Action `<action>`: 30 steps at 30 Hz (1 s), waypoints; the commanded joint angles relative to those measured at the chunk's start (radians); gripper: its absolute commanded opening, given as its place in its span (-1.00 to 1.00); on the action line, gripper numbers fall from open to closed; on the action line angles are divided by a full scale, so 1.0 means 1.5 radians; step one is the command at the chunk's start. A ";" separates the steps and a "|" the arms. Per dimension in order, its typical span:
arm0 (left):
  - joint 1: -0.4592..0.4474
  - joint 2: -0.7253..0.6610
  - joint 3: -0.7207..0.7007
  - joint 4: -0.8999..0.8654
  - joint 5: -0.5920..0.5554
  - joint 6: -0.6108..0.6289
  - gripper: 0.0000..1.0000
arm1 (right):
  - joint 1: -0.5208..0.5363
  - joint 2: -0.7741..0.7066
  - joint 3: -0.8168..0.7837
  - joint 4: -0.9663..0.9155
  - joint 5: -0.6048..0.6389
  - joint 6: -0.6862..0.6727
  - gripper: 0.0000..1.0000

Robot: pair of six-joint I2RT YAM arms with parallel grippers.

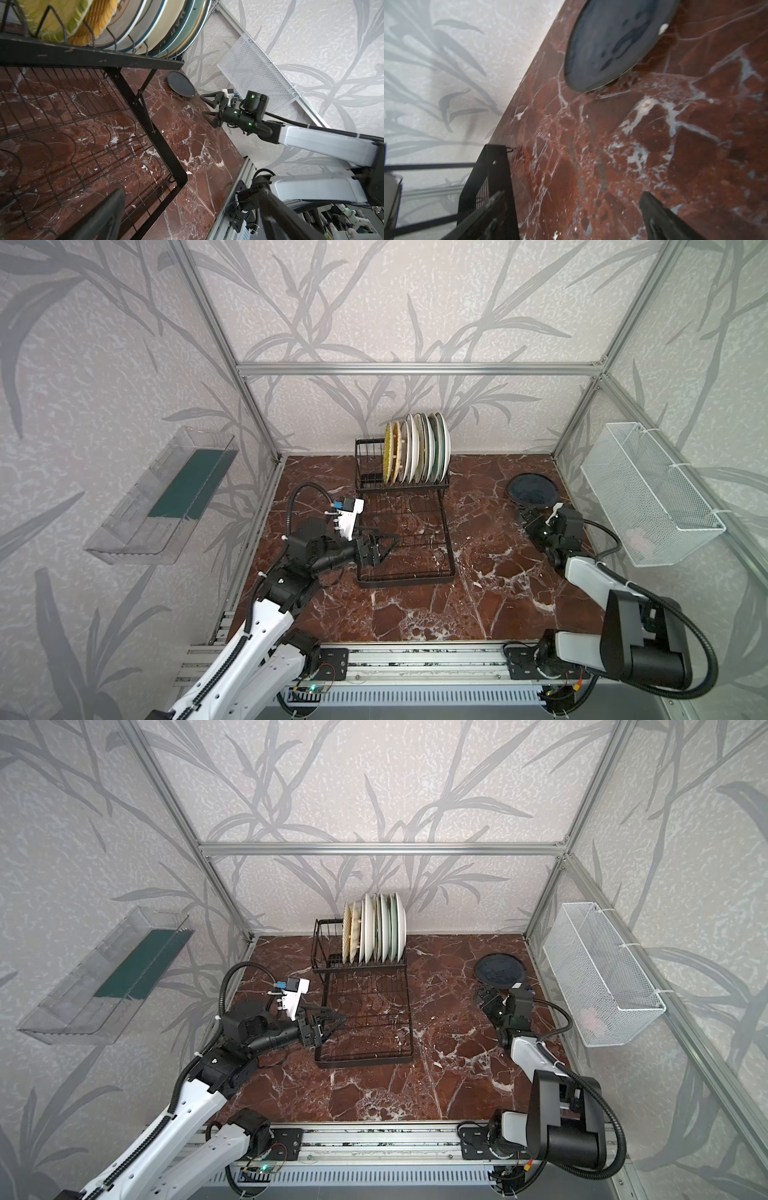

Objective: Load plates into a dish rack
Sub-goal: Pick up the plate from the top-right of the table.

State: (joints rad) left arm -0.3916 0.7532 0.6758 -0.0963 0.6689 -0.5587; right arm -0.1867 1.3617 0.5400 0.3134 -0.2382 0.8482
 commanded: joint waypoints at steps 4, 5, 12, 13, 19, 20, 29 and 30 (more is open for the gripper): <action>0.003 -0.043 -0.016 0.026 0.015 -0.016 0.98 | -0.062 0.151 0.069 0.082 0.013 0.088 0.91; 0.004 -0.048 -0.016 0.024 0.011 -0.013 0.98 | -0.068 0.169 0.078 0.087 0.014 0.097 0.88; 0.003 -0.050 -0.014 0.014 0.019 -0.006 0.98 | -0.094 0.286 0.166 0.047 0.045 0.109 0.77; 0.003 -0.050 -0.015 0.016 0.020 -0.007 0.99 | -0.096 0.296 0.174 0.048 0.046 0.112 0.75; 0.003 -0.047 -0.017 0.022 0.021 -0.013 0.98 | -0.100 0.355 0.238 0.000 0.059 0.151 0.62; 0.003 -0.046 -0.018 0.023 0.021 -0.013 0.99 | -0.100 0.367 0.247 0.003 0.056 0.156 0.59; 0.003 -0.049 -0.020 0.026 0.017 -0.014 0.98 | -0.103 0.438 0.330 -0.064 0.051 0.191 0.29; 0.003 -0.050 -0.020 0.025 0.015 -0.013 0.98 | -0.104 0.443 0.337 -0.075 0.051 0.197 0.26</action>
State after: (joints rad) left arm -0.3916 0.6868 0.6529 -0.0814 0.6830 -0.5766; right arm -0.3351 1.9781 1.0378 0.3378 -0.1757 1.1156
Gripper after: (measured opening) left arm 0.991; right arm 0.634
